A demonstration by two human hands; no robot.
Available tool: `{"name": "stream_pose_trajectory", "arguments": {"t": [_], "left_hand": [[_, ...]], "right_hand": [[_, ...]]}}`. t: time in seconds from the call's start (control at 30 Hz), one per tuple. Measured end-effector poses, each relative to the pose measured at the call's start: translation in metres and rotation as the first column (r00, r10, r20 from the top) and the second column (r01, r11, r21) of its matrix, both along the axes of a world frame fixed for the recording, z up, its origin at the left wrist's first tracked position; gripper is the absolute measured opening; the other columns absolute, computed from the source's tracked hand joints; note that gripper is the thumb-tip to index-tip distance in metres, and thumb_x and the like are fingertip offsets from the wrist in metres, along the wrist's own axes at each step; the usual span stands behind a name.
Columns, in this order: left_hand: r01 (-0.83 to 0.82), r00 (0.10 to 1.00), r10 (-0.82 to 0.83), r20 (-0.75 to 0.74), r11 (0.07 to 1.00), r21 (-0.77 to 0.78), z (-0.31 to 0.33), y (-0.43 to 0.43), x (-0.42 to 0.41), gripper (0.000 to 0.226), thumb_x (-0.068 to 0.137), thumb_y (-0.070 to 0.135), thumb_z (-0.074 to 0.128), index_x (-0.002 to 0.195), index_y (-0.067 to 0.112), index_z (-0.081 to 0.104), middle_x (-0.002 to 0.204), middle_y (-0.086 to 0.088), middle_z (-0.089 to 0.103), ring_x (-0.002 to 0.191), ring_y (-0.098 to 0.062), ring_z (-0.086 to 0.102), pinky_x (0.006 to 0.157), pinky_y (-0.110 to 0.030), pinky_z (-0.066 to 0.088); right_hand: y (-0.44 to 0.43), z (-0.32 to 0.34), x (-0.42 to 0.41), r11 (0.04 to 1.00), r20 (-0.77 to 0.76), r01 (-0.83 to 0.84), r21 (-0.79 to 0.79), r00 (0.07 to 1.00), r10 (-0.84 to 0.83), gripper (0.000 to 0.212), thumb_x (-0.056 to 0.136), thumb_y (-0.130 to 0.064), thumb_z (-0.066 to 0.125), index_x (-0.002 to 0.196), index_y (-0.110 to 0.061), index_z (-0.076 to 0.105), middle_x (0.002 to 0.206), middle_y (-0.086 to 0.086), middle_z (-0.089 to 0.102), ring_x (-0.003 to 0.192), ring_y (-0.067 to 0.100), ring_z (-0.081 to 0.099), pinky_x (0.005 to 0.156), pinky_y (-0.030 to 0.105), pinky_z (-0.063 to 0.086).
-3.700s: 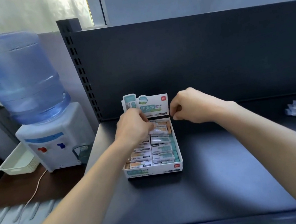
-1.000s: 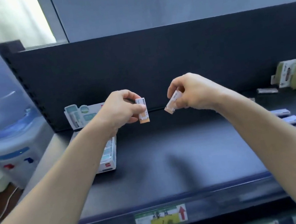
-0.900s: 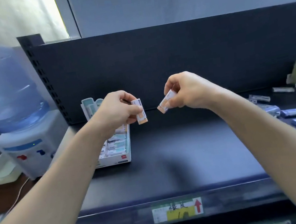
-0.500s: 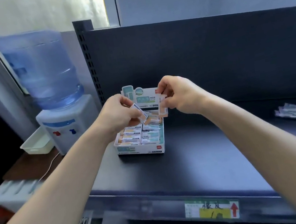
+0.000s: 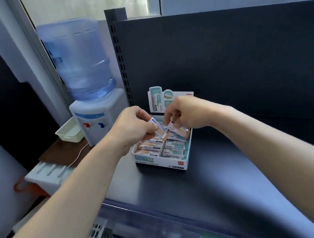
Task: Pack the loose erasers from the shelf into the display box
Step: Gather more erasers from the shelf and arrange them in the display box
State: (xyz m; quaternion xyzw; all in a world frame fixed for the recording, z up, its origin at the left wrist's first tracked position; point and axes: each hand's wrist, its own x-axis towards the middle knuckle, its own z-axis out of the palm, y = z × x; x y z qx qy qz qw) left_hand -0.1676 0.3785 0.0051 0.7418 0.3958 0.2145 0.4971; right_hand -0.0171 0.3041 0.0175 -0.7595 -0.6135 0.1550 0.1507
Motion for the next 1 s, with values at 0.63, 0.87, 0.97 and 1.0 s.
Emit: {"name": "stream_pose_trajectory", "arguments": {"t": [0.63, 0.87, 0.97, 1.0], "left_hand": [[-0.013, 0.989, -0.004, -0.147, 0.994, -0.109, -0.005, -0.02, 0.026, 0.022, 0.08, -0.006, 0.068, 0.077, 0.007, 0.051, 0.072, -0.012, 0.062, 0.061, -0.023, 0.064, 0.062, -0.03, 0.059], [0.054, 0.946, -0.03, -0.324, 0.996, 0.064, -0.01, -0.019, 0.028, 0.023, 0.073, 0.01, 0.079, 0.068, 0.006, 0.057, 0.063, -0.016, 0.06, 0.054, -0.025, 0.054, 0.062, -0.039, 0.056], [0.085, 0.932, -0.028, -0.361, 0.986, 0.144, -0.009, -0.017, 0.029, 0.026, 0.07, 0.018, 0.082, 0.062, 0.009, 0.059, 0.065, -0.009, 0.062, 0.058, -0.023, 0.055, 0.067, -0.037, 0.055], [0.105, 0.924, -0.033, -0.381, 0.98, 0.171, -0.008, -0.016, 0.029, 0.026, 0.07, 0.02, 0.082, 0.063, 0.009, 0.06, 0.064, -0.008, 0.061, 0.059, -0.022, 0.054, 0.065, -0.034, 0.053]], "right_hand": [[-0.002, 0.003, 0.023, 0.989, 0.02, -0.065, 0.133, 0.998, 0.063, 0.016, 0.084, -0.01, 0.059, 0.086, -0.02, 0.071, 0.076, -0.011, 0.057, 0.069, 0.004, 0.053, 0.055, 0.016, 0.042], [-0.011, 0.007, 0.019, 0.986, 0.018, -0.042, 0.163, 0.999, 0.04, 0.015, 0.085, -0.011, 0.058, 0.084, -0.019, 0.07, 0.072, -0.015, 0.055, 0.065, 0.0, 0.051, 0.054, 0.013, 0.039], [-0.015, 0.01, 0.016, 0.988, 0.017, -0.016, 0.156, 1.0, 0.014, 0.013, 0.086, -0.012, 0.058, 0.084, -0.02, 0.068, 0.072, -0.016, 0.053, 0.065, -0.001, 0.05, 0.054, 0.012, 0.037], [-0.017, 0.011, 0.015, 0.988, 0.017, -0.003, 0.157, 1.0, 0.0, 0.013, 0.087, -0.012, 0.058, 0.085, -0.02, 0.068, 0.072, -0.016, 0.053, 0.065, -0.001, 0.05, 0.054, 0.012, 0.037]]}}
